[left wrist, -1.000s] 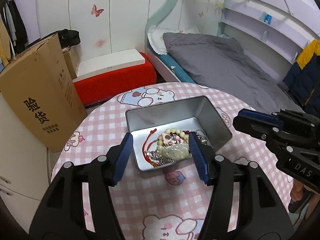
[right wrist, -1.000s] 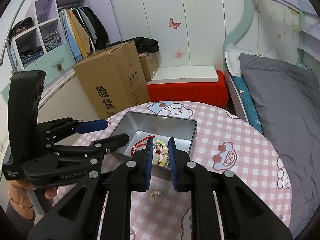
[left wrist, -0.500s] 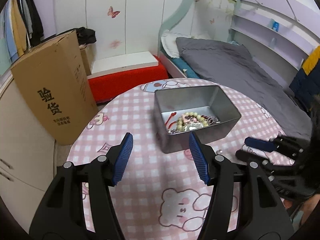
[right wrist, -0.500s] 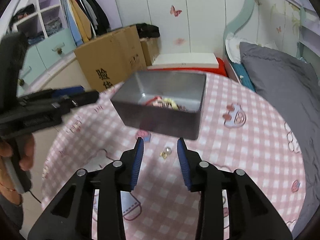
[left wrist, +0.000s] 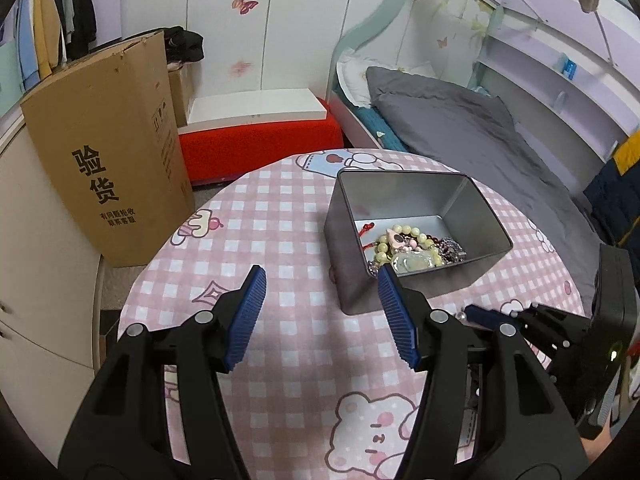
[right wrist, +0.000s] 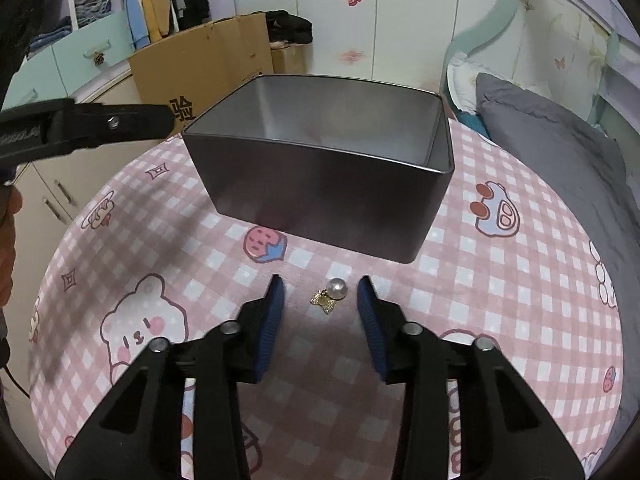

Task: Organize jewelry
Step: 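Grasp the pearl earring with the right tool, then lower the pearl earring into the box and open the right tool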

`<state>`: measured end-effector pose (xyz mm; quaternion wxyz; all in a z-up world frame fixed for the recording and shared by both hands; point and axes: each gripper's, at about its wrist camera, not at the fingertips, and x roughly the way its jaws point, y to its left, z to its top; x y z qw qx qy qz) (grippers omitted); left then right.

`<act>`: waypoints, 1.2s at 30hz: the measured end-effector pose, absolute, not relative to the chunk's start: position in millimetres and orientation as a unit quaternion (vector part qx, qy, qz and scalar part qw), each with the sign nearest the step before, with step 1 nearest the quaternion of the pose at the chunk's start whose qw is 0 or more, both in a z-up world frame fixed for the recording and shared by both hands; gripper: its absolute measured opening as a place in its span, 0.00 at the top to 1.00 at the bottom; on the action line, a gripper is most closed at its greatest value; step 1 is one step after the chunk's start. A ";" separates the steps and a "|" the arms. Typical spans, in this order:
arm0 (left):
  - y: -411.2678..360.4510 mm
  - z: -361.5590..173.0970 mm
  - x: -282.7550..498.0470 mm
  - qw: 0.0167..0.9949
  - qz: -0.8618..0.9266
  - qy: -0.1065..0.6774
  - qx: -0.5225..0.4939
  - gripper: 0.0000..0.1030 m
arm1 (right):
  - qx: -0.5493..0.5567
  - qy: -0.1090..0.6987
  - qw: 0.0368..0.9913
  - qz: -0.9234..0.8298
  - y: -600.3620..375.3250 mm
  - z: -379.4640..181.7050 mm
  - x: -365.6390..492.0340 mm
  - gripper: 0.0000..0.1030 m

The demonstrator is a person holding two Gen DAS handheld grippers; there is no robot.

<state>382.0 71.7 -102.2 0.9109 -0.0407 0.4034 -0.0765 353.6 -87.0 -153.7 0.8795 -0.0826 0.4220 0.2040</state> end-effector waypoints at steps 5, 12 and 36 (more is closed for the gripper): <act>65.4 -102.4 387.2 0.910 -0.082 0.405 -0.039 0.44 | -0.103 0.418 0.879 0.206 -86.6 -154.1 351.5 0.86; 63.2 -104.0 397.4 0.906 -0.084 0.412 -0.051 0.44 | -0.090 0.411 0.881 0.218 -103.8 -142.9 340.6 0.91; 45.9 -109.2 412.9 0.893 -0.107 0.436 -0.038 0.87 | 0.058 0.365 0.894 0.253 -141.0 -65.1 376.9 0.91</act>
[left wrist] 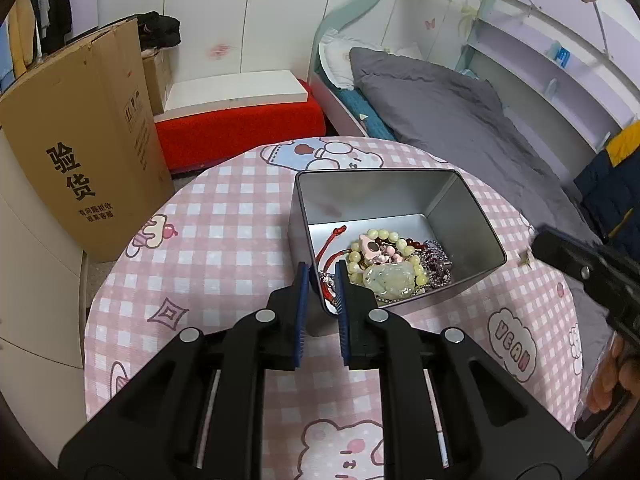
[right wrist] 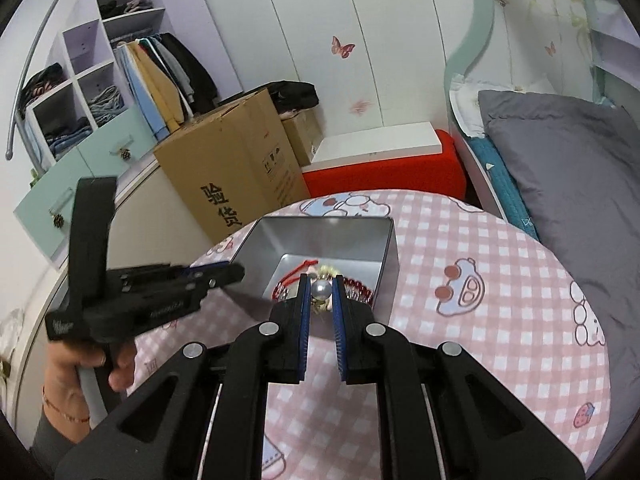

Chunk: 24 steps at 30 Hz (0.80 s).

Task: Organize jewelry
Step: 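Lower the pearl earring into the box and open the right tool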

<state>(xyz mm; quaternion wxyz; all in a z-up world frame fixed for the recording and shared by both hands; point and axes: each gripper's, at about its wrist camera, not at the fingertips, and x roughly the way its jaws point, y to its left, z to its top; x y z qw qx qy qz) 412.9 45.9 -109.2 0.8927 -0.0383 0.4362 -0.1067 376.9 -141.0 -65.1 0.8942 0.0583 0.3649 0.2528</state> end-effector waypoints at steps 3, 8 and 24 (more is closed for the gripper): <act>45.3 -109.3 412.4 0.893 -0.106 0.436 -0.035 0.87 | 0.058 0.368 0.895 0.247 -137.1 -65.7 385.5 0.91; 45.1 -109.2 412.5 0.894 -0.104 0.435 -0.034 0.87 | 0.052 0.378 0.893 0.238 -132.5 -74.2 394.7 0.91; 45.0 -108.0 411.4 0.895 -0.102 0.434 -0.029 0.87 | 0.041 0.393 0.890 0.228 -119.1 -89.9 402.9 0.91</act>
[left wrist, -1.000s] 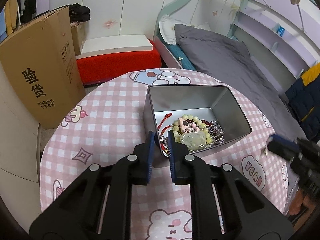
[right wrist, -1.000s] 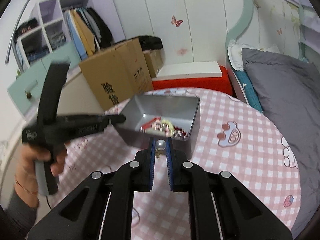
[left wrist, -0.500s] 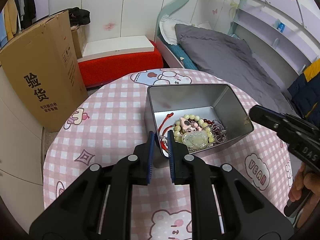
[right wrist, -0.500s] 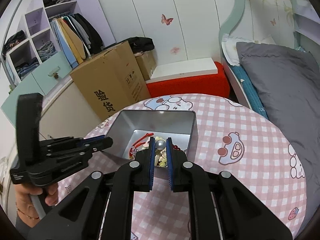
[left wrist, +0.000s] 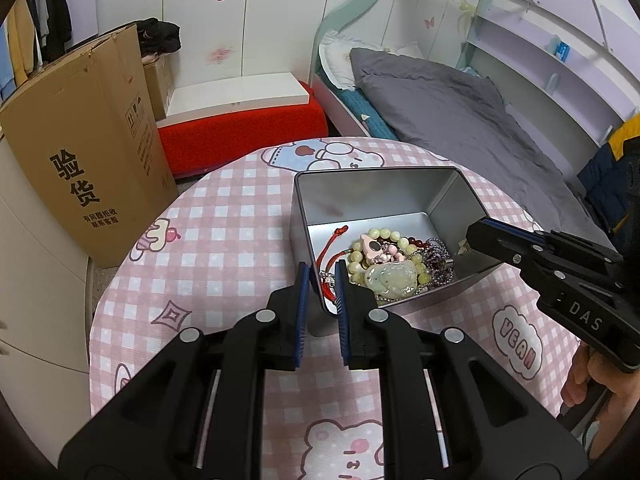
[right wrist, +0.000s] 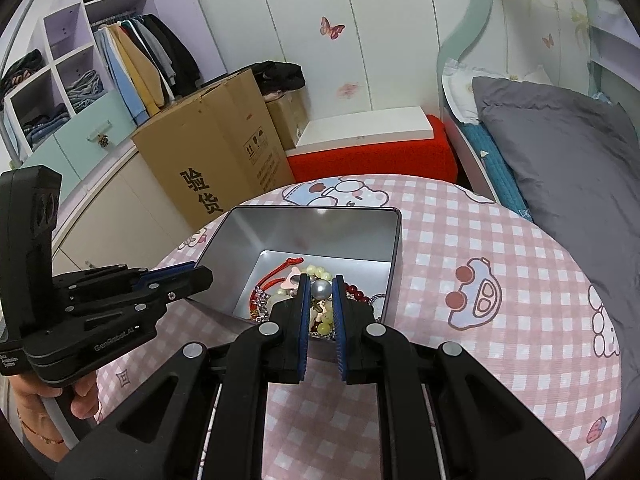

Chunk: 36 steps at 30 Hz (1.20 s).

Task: Organize jewelry

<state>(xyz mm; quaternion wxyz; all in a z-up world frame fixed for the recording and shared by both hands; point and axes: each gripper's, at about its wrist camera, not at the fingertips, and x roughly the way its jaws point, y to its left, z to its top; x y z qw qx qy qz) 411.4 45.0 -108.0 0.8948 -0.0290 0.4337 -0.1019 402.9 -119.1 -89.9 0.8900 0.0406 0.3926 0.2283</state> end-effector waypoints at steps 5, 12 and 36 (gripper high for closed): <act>44.6 -107.1 410.9 0.895 -0.100 0.433 -0.026 0.87 | 0.050 0.387 0.891 0.231 -119.8 -89.3 402.4 0.88; 43.3 -106.7 410.3 0.897 -0.098 0.431 -0.020 0.87 | 0.057 0.374 0.898 0.226 -124.1 -84.3 396.0 0.73; 41.2 -56.7 320.2 0.943 -0.069 0.327 0.014 0.37 | 0.024 0.287 0.941 0.176 -152.9 -38.5 299.6 0.25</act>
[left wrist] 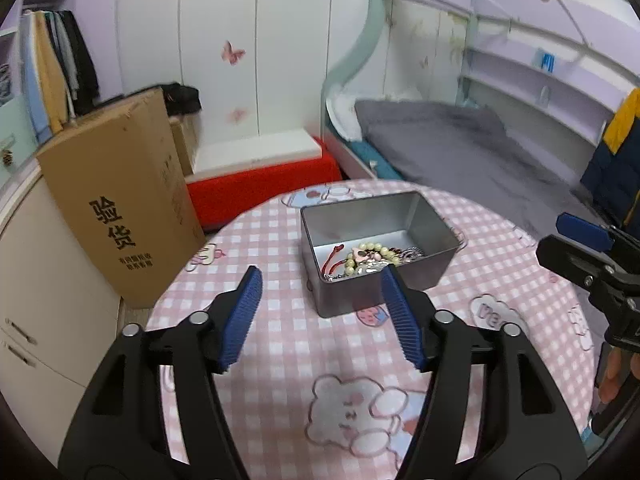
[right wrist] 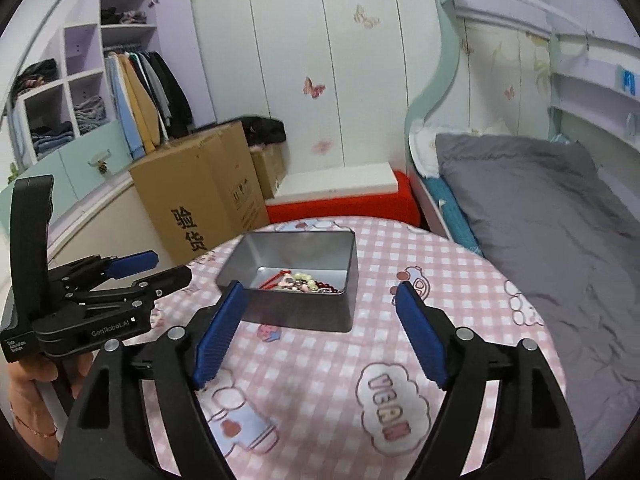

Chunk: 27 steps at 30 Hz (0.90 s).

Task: Organize jewelry

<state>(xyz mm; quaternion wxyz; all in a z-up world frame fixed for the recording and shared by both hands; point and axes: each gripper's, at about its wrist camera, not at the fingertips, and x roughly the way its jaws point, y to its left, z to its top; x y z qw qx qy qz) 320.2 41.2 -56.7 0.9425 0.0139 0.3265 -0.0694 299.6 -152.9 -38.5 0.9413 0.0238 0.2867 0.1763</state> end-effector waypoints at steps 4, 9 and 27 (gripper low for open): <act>40.0 -41.1 273.8 0.957 -0.058 0.284 0.020 0.27 | 0.019 0.266 0.947 0.178 -151.8 -30.6 262.1 0.21; 33.0 -21.1 212.4 0.973 -0.047 0.226 0.031 0.16 | 0.004 0.233 0.958 0.171 -147.7 -24.8 213.6 0.18; 20.4 -1.4 62.0 0.989 -0.014 0.140 0.038 0.07 | -0.015 0.126 0.983 0.133 -142.9 -5.2 71.1 0.08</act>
